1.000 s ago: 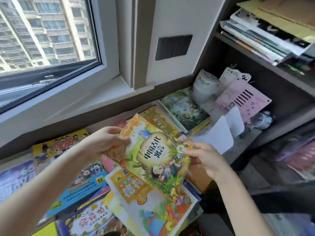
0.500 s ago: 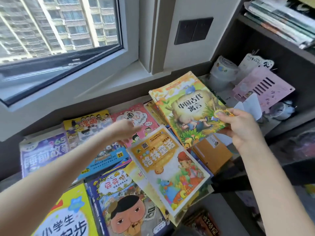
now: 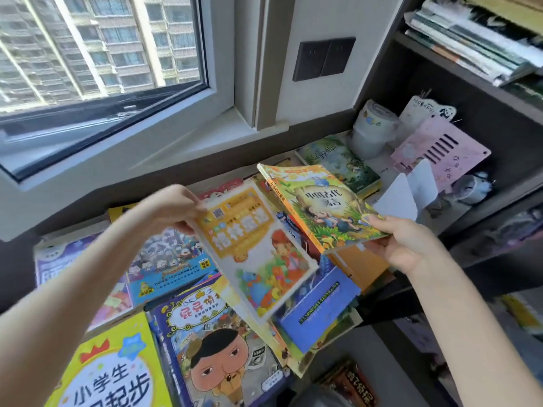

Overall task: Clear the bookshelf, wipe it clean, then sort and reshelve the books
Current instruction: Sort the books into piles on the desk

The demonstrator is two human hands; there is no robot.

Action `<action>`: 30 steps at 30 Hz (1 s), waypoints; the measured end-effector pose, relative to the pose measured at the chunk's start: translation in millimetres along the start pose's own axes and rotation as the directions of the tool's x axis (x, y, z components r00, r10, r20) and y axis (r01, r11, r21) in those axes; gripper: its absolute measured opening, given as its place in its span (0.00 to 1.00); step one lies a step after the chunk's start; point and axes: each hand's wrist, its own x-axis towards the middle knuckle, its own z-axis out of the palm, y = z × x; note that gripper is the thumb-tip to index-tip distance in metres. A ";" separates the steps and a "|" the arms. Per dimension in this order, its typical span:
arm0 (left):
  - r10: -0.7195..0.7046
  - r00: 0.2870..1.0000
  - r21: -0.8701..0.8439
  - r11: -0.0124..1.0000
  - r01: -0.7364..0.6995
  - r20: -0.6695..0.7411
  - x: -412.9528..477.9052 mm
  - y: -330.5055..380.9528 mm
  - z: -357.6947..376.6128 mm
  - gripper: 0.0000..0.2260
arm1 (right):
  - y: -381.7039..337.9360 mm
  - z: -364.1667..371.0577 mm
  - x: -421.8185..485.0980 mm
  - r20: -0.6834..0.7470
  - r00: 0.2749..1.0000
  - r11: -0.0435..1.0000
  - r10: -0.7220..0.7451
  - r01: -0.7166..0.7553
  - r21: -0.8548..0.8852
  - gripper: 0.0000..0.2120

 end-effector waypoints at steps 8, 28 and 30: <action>-0.033 0.931 -0.318 0.944 -0.091 -0.363 -24.2 12.5 -83.5 0.07 | 24.2 -9.5 -11.1 -0.005 0.999 0.998 0.054 -0.054 -0.028 0.08; -0.026 0.853 -0.277 0.950 -0.140 -0.521 -17.9 9.2 -78.5 0.03 | 75.5 59.6 -42.9 0.412 0.838 -0.193 -0.358 0.366 -0.911 0.22; -0.021 0.867 -0.282 0.949 -0.138 -0.497 -18.0 10.5 -76.2 0.04 | 76.7 74.9 -41.1 0.459 0.840 -0.162 -0.290 0.429 -0.889 0.23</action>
